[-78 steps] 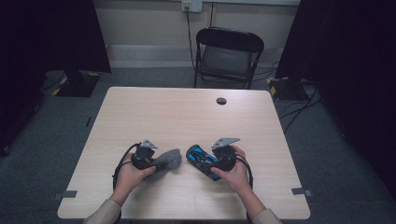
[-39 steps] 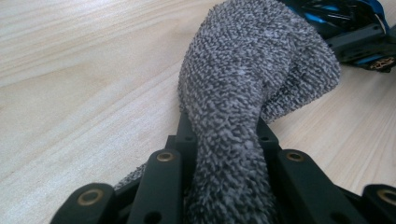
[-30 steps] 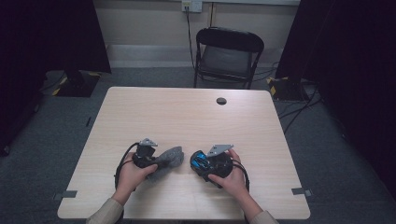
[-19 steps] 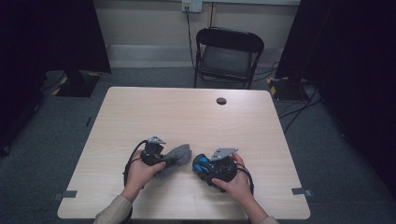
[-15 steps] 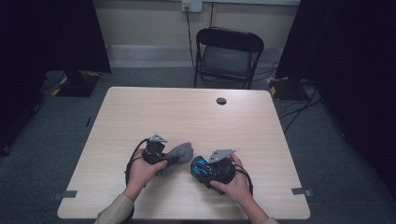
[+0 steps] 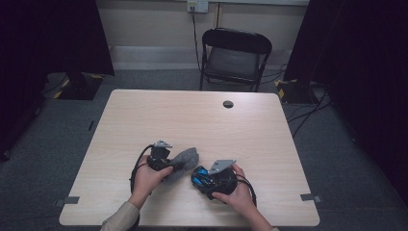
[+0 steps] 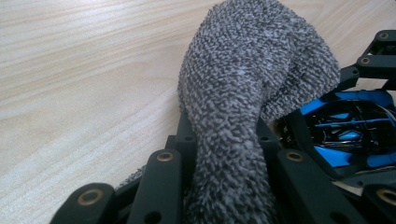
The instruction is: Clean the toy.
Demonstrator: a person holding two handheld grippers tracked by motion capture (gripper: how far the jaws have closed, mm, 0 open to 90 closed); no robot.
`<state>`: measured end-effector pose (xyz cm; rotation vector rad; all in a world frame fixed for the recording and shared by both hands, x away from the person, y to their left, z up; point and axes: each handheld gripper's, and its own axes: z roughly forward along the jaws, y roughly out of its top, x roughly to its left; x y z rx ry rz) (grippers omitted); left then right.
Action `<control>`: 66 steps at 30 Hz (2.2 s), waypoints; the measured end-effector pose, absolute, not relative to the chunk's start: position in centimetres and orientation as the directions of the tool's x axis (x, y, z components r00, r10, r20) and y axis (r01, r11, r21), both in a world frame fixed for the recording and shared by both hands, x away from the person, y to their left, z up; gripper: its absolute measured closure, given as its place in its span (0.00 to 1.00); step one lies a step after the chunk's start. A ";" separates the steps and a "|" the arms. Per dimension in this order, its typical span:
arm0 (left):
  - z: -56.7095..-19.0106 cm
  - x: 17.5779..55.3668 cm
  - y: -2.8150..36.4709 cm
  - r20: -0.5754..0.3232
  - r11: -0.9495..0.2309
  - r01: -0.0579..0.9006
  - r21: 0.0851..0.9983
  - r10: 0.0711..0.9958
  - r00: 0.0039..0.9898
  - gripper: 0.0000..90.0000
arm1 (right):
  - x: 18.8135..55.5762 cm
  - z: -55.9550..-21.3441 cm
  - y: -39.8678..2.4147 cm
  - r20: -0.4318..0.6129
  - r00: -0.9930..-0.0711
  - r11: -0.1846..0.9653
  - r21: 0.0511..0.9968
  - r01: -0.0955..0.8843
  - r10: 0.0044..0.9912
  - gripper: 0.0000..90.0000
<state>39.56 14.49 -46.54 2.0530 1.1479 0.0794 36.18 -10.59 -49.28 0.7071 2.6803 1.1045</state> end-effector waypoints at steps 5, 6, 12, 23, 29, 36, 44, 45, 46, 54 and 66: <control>-46.8 39.5 14.3 -0.294 -0.303 0.703 0.643 0.750 0.592 0.80 | 35.9 -49.1 -11.1 0.039 -0.876 0.610 0.703 0.366 0.481 0.25; -46.9 39.5 14.2 -0.295 -0.303 0.705 0.641 0.751 0.591 0.80 | 35.8 -49.1 -11.2 0.033 -0.876 0.614 0.700 0.364 0.482 0.25; -46.9 39.5 13.8 -0.293 -0.302 0.704 0.643 0.752 0.591 0.80 | 35.7 -49.2 -11.4 0.021 -0.876 0.623 0.695 0.359 0.482 0.28; -47.4 39.8 12.0 -0.286 -0.335 0.701 0.630 0.739 0.610 0.80 | 35.3 -49.3 -11.7 0.016 -0.870 0.614 0.702 0.362 0.493 0.29; -47.4 39.6 11.3 -0.293 -0.371 0.701 0.609 0.716 0.634 0.80 | 35.6 -49.3 -11.3 0.010 -0.867 0.614 0.703 0.360 0.497 0.29; -47.3 39.2 11.6 -0.297 -0.400 0.693 0.600 0.693 0.657 0.81 | 35.7 -49.4 -11.2 0.015 -0.865 0.610 0.704 0.365 0.502 0.29; -47.1 38.6 12.5 -0.305 -0.418 0.691 0.590 0.677 0.670 0.81 | 35.8 -49.3 -11.0 0.014 -0.865 0.611 0.702 0.366 0.501 0.29; -47.1 38.5 12.7 -0.308 -0.414 0.694 0.589 0.679 0.667 0.81 | 35.8 -49.4 -11.0 0.015 -0.865 0.610 0.703 0.366 0.502 0.29; -47.1 38.5 12.8 -0.311 -0.416 0.695 0.586 0.677 0.667 0.81 | 35.8 -49.4 -10.9 0.015 -0.864 0.609 0.703 0.368 0.504 0.29; -47.0 38.2 13.6 -0.307 -0.426 0.694 0.581 0.675 0.671 0.81 | 36.1 -49.3 -10.5 0.014 -0.860 0.610 0.698 0.374 0.511 0.29; -46.7 36.9 15.0 -0.295 -0.457 0.689 0.563 0.667 0.684 0.81 | 36.0 -49.4 -10.3 0.007 -0.852 0.601 0.705 0.376 0.523 0.29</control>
